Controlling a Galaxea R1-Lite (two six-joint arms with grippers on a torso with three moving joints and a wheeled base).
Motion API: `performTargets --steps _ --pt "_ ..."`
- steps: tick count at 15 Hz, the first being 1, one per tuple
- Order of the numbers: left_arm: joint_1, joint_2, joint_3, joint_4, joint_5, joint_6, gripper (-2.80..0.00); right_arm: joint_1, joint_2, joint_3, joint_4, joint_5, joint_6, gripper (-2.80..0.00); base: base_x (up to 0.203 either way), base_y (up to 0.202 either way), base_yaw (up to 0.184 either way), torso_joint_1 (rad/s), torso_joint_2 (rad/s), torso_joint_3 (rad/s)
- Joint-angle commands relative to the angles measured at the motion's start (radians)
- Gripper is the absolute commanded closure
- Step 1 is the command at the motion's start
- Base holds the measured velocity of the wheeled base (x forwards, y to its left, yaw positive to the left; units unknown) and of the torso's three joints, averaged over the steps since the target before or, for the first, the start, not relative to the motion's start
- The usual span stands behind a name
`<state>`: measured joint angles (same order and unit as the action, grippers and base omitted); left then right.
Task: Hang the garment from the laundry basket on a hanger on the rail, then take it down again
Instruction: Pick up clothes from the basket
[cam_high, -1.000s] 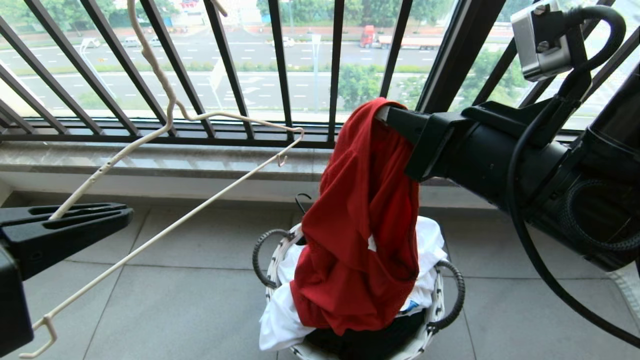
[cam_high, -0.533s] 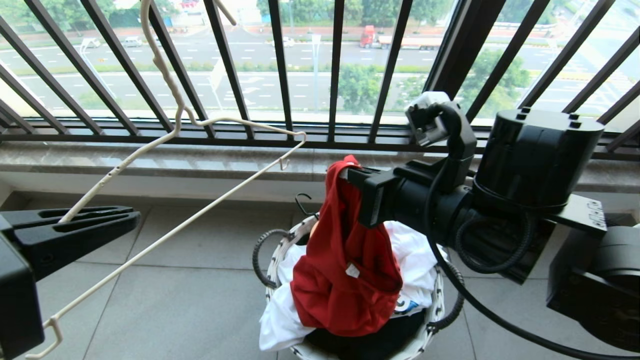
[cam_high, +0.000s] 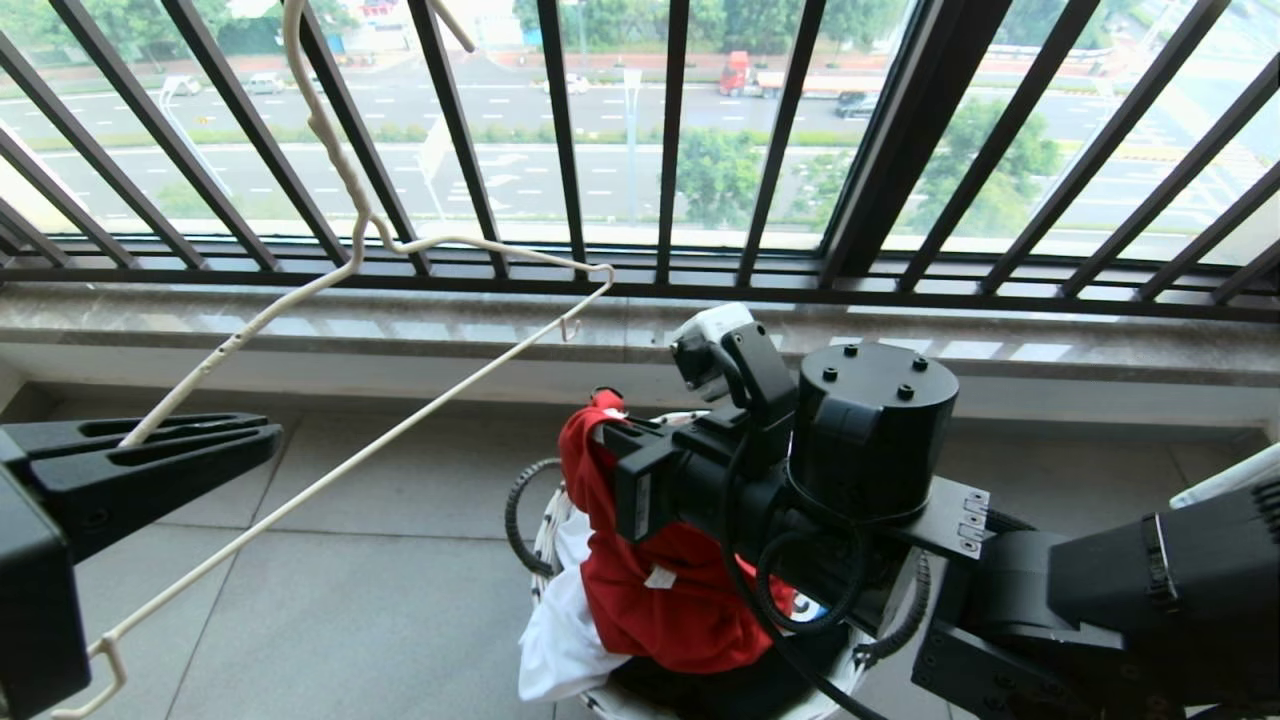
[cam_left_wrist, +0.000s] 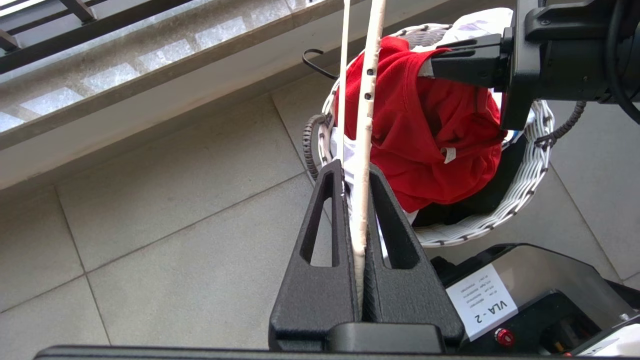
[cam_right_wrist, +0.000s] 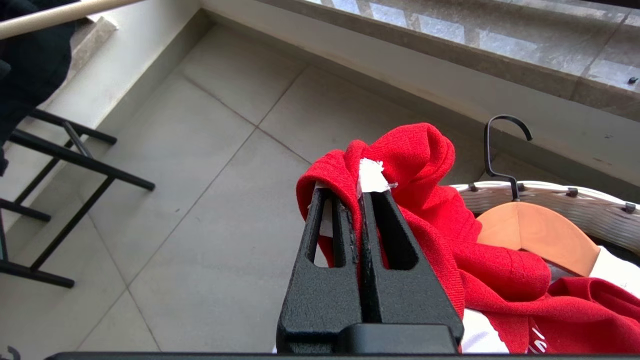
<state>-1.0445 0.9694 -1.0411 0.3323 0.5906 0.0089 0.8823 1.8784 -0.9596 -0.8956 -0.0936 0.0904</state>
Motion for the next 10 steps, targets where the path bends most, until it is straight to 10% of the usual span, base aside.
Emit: performTargets --steps 1,10 --pt "0.000 0.002 0.001 0.002 0.003 0.000 0.00 0.009 0.058 -0.002 -0.008 -0.003 0.000 0.00 0.000 0.000 0.000 0.000 0.00 0.000" --pt "-0.002 0.003 0.007 0.002 0.003 0.000 0.00 -0.014 0.056 -0.006 0.053 -0.035 -0.036 0.00 0.000 0.000 0.000 0.000 0.00 0.000"
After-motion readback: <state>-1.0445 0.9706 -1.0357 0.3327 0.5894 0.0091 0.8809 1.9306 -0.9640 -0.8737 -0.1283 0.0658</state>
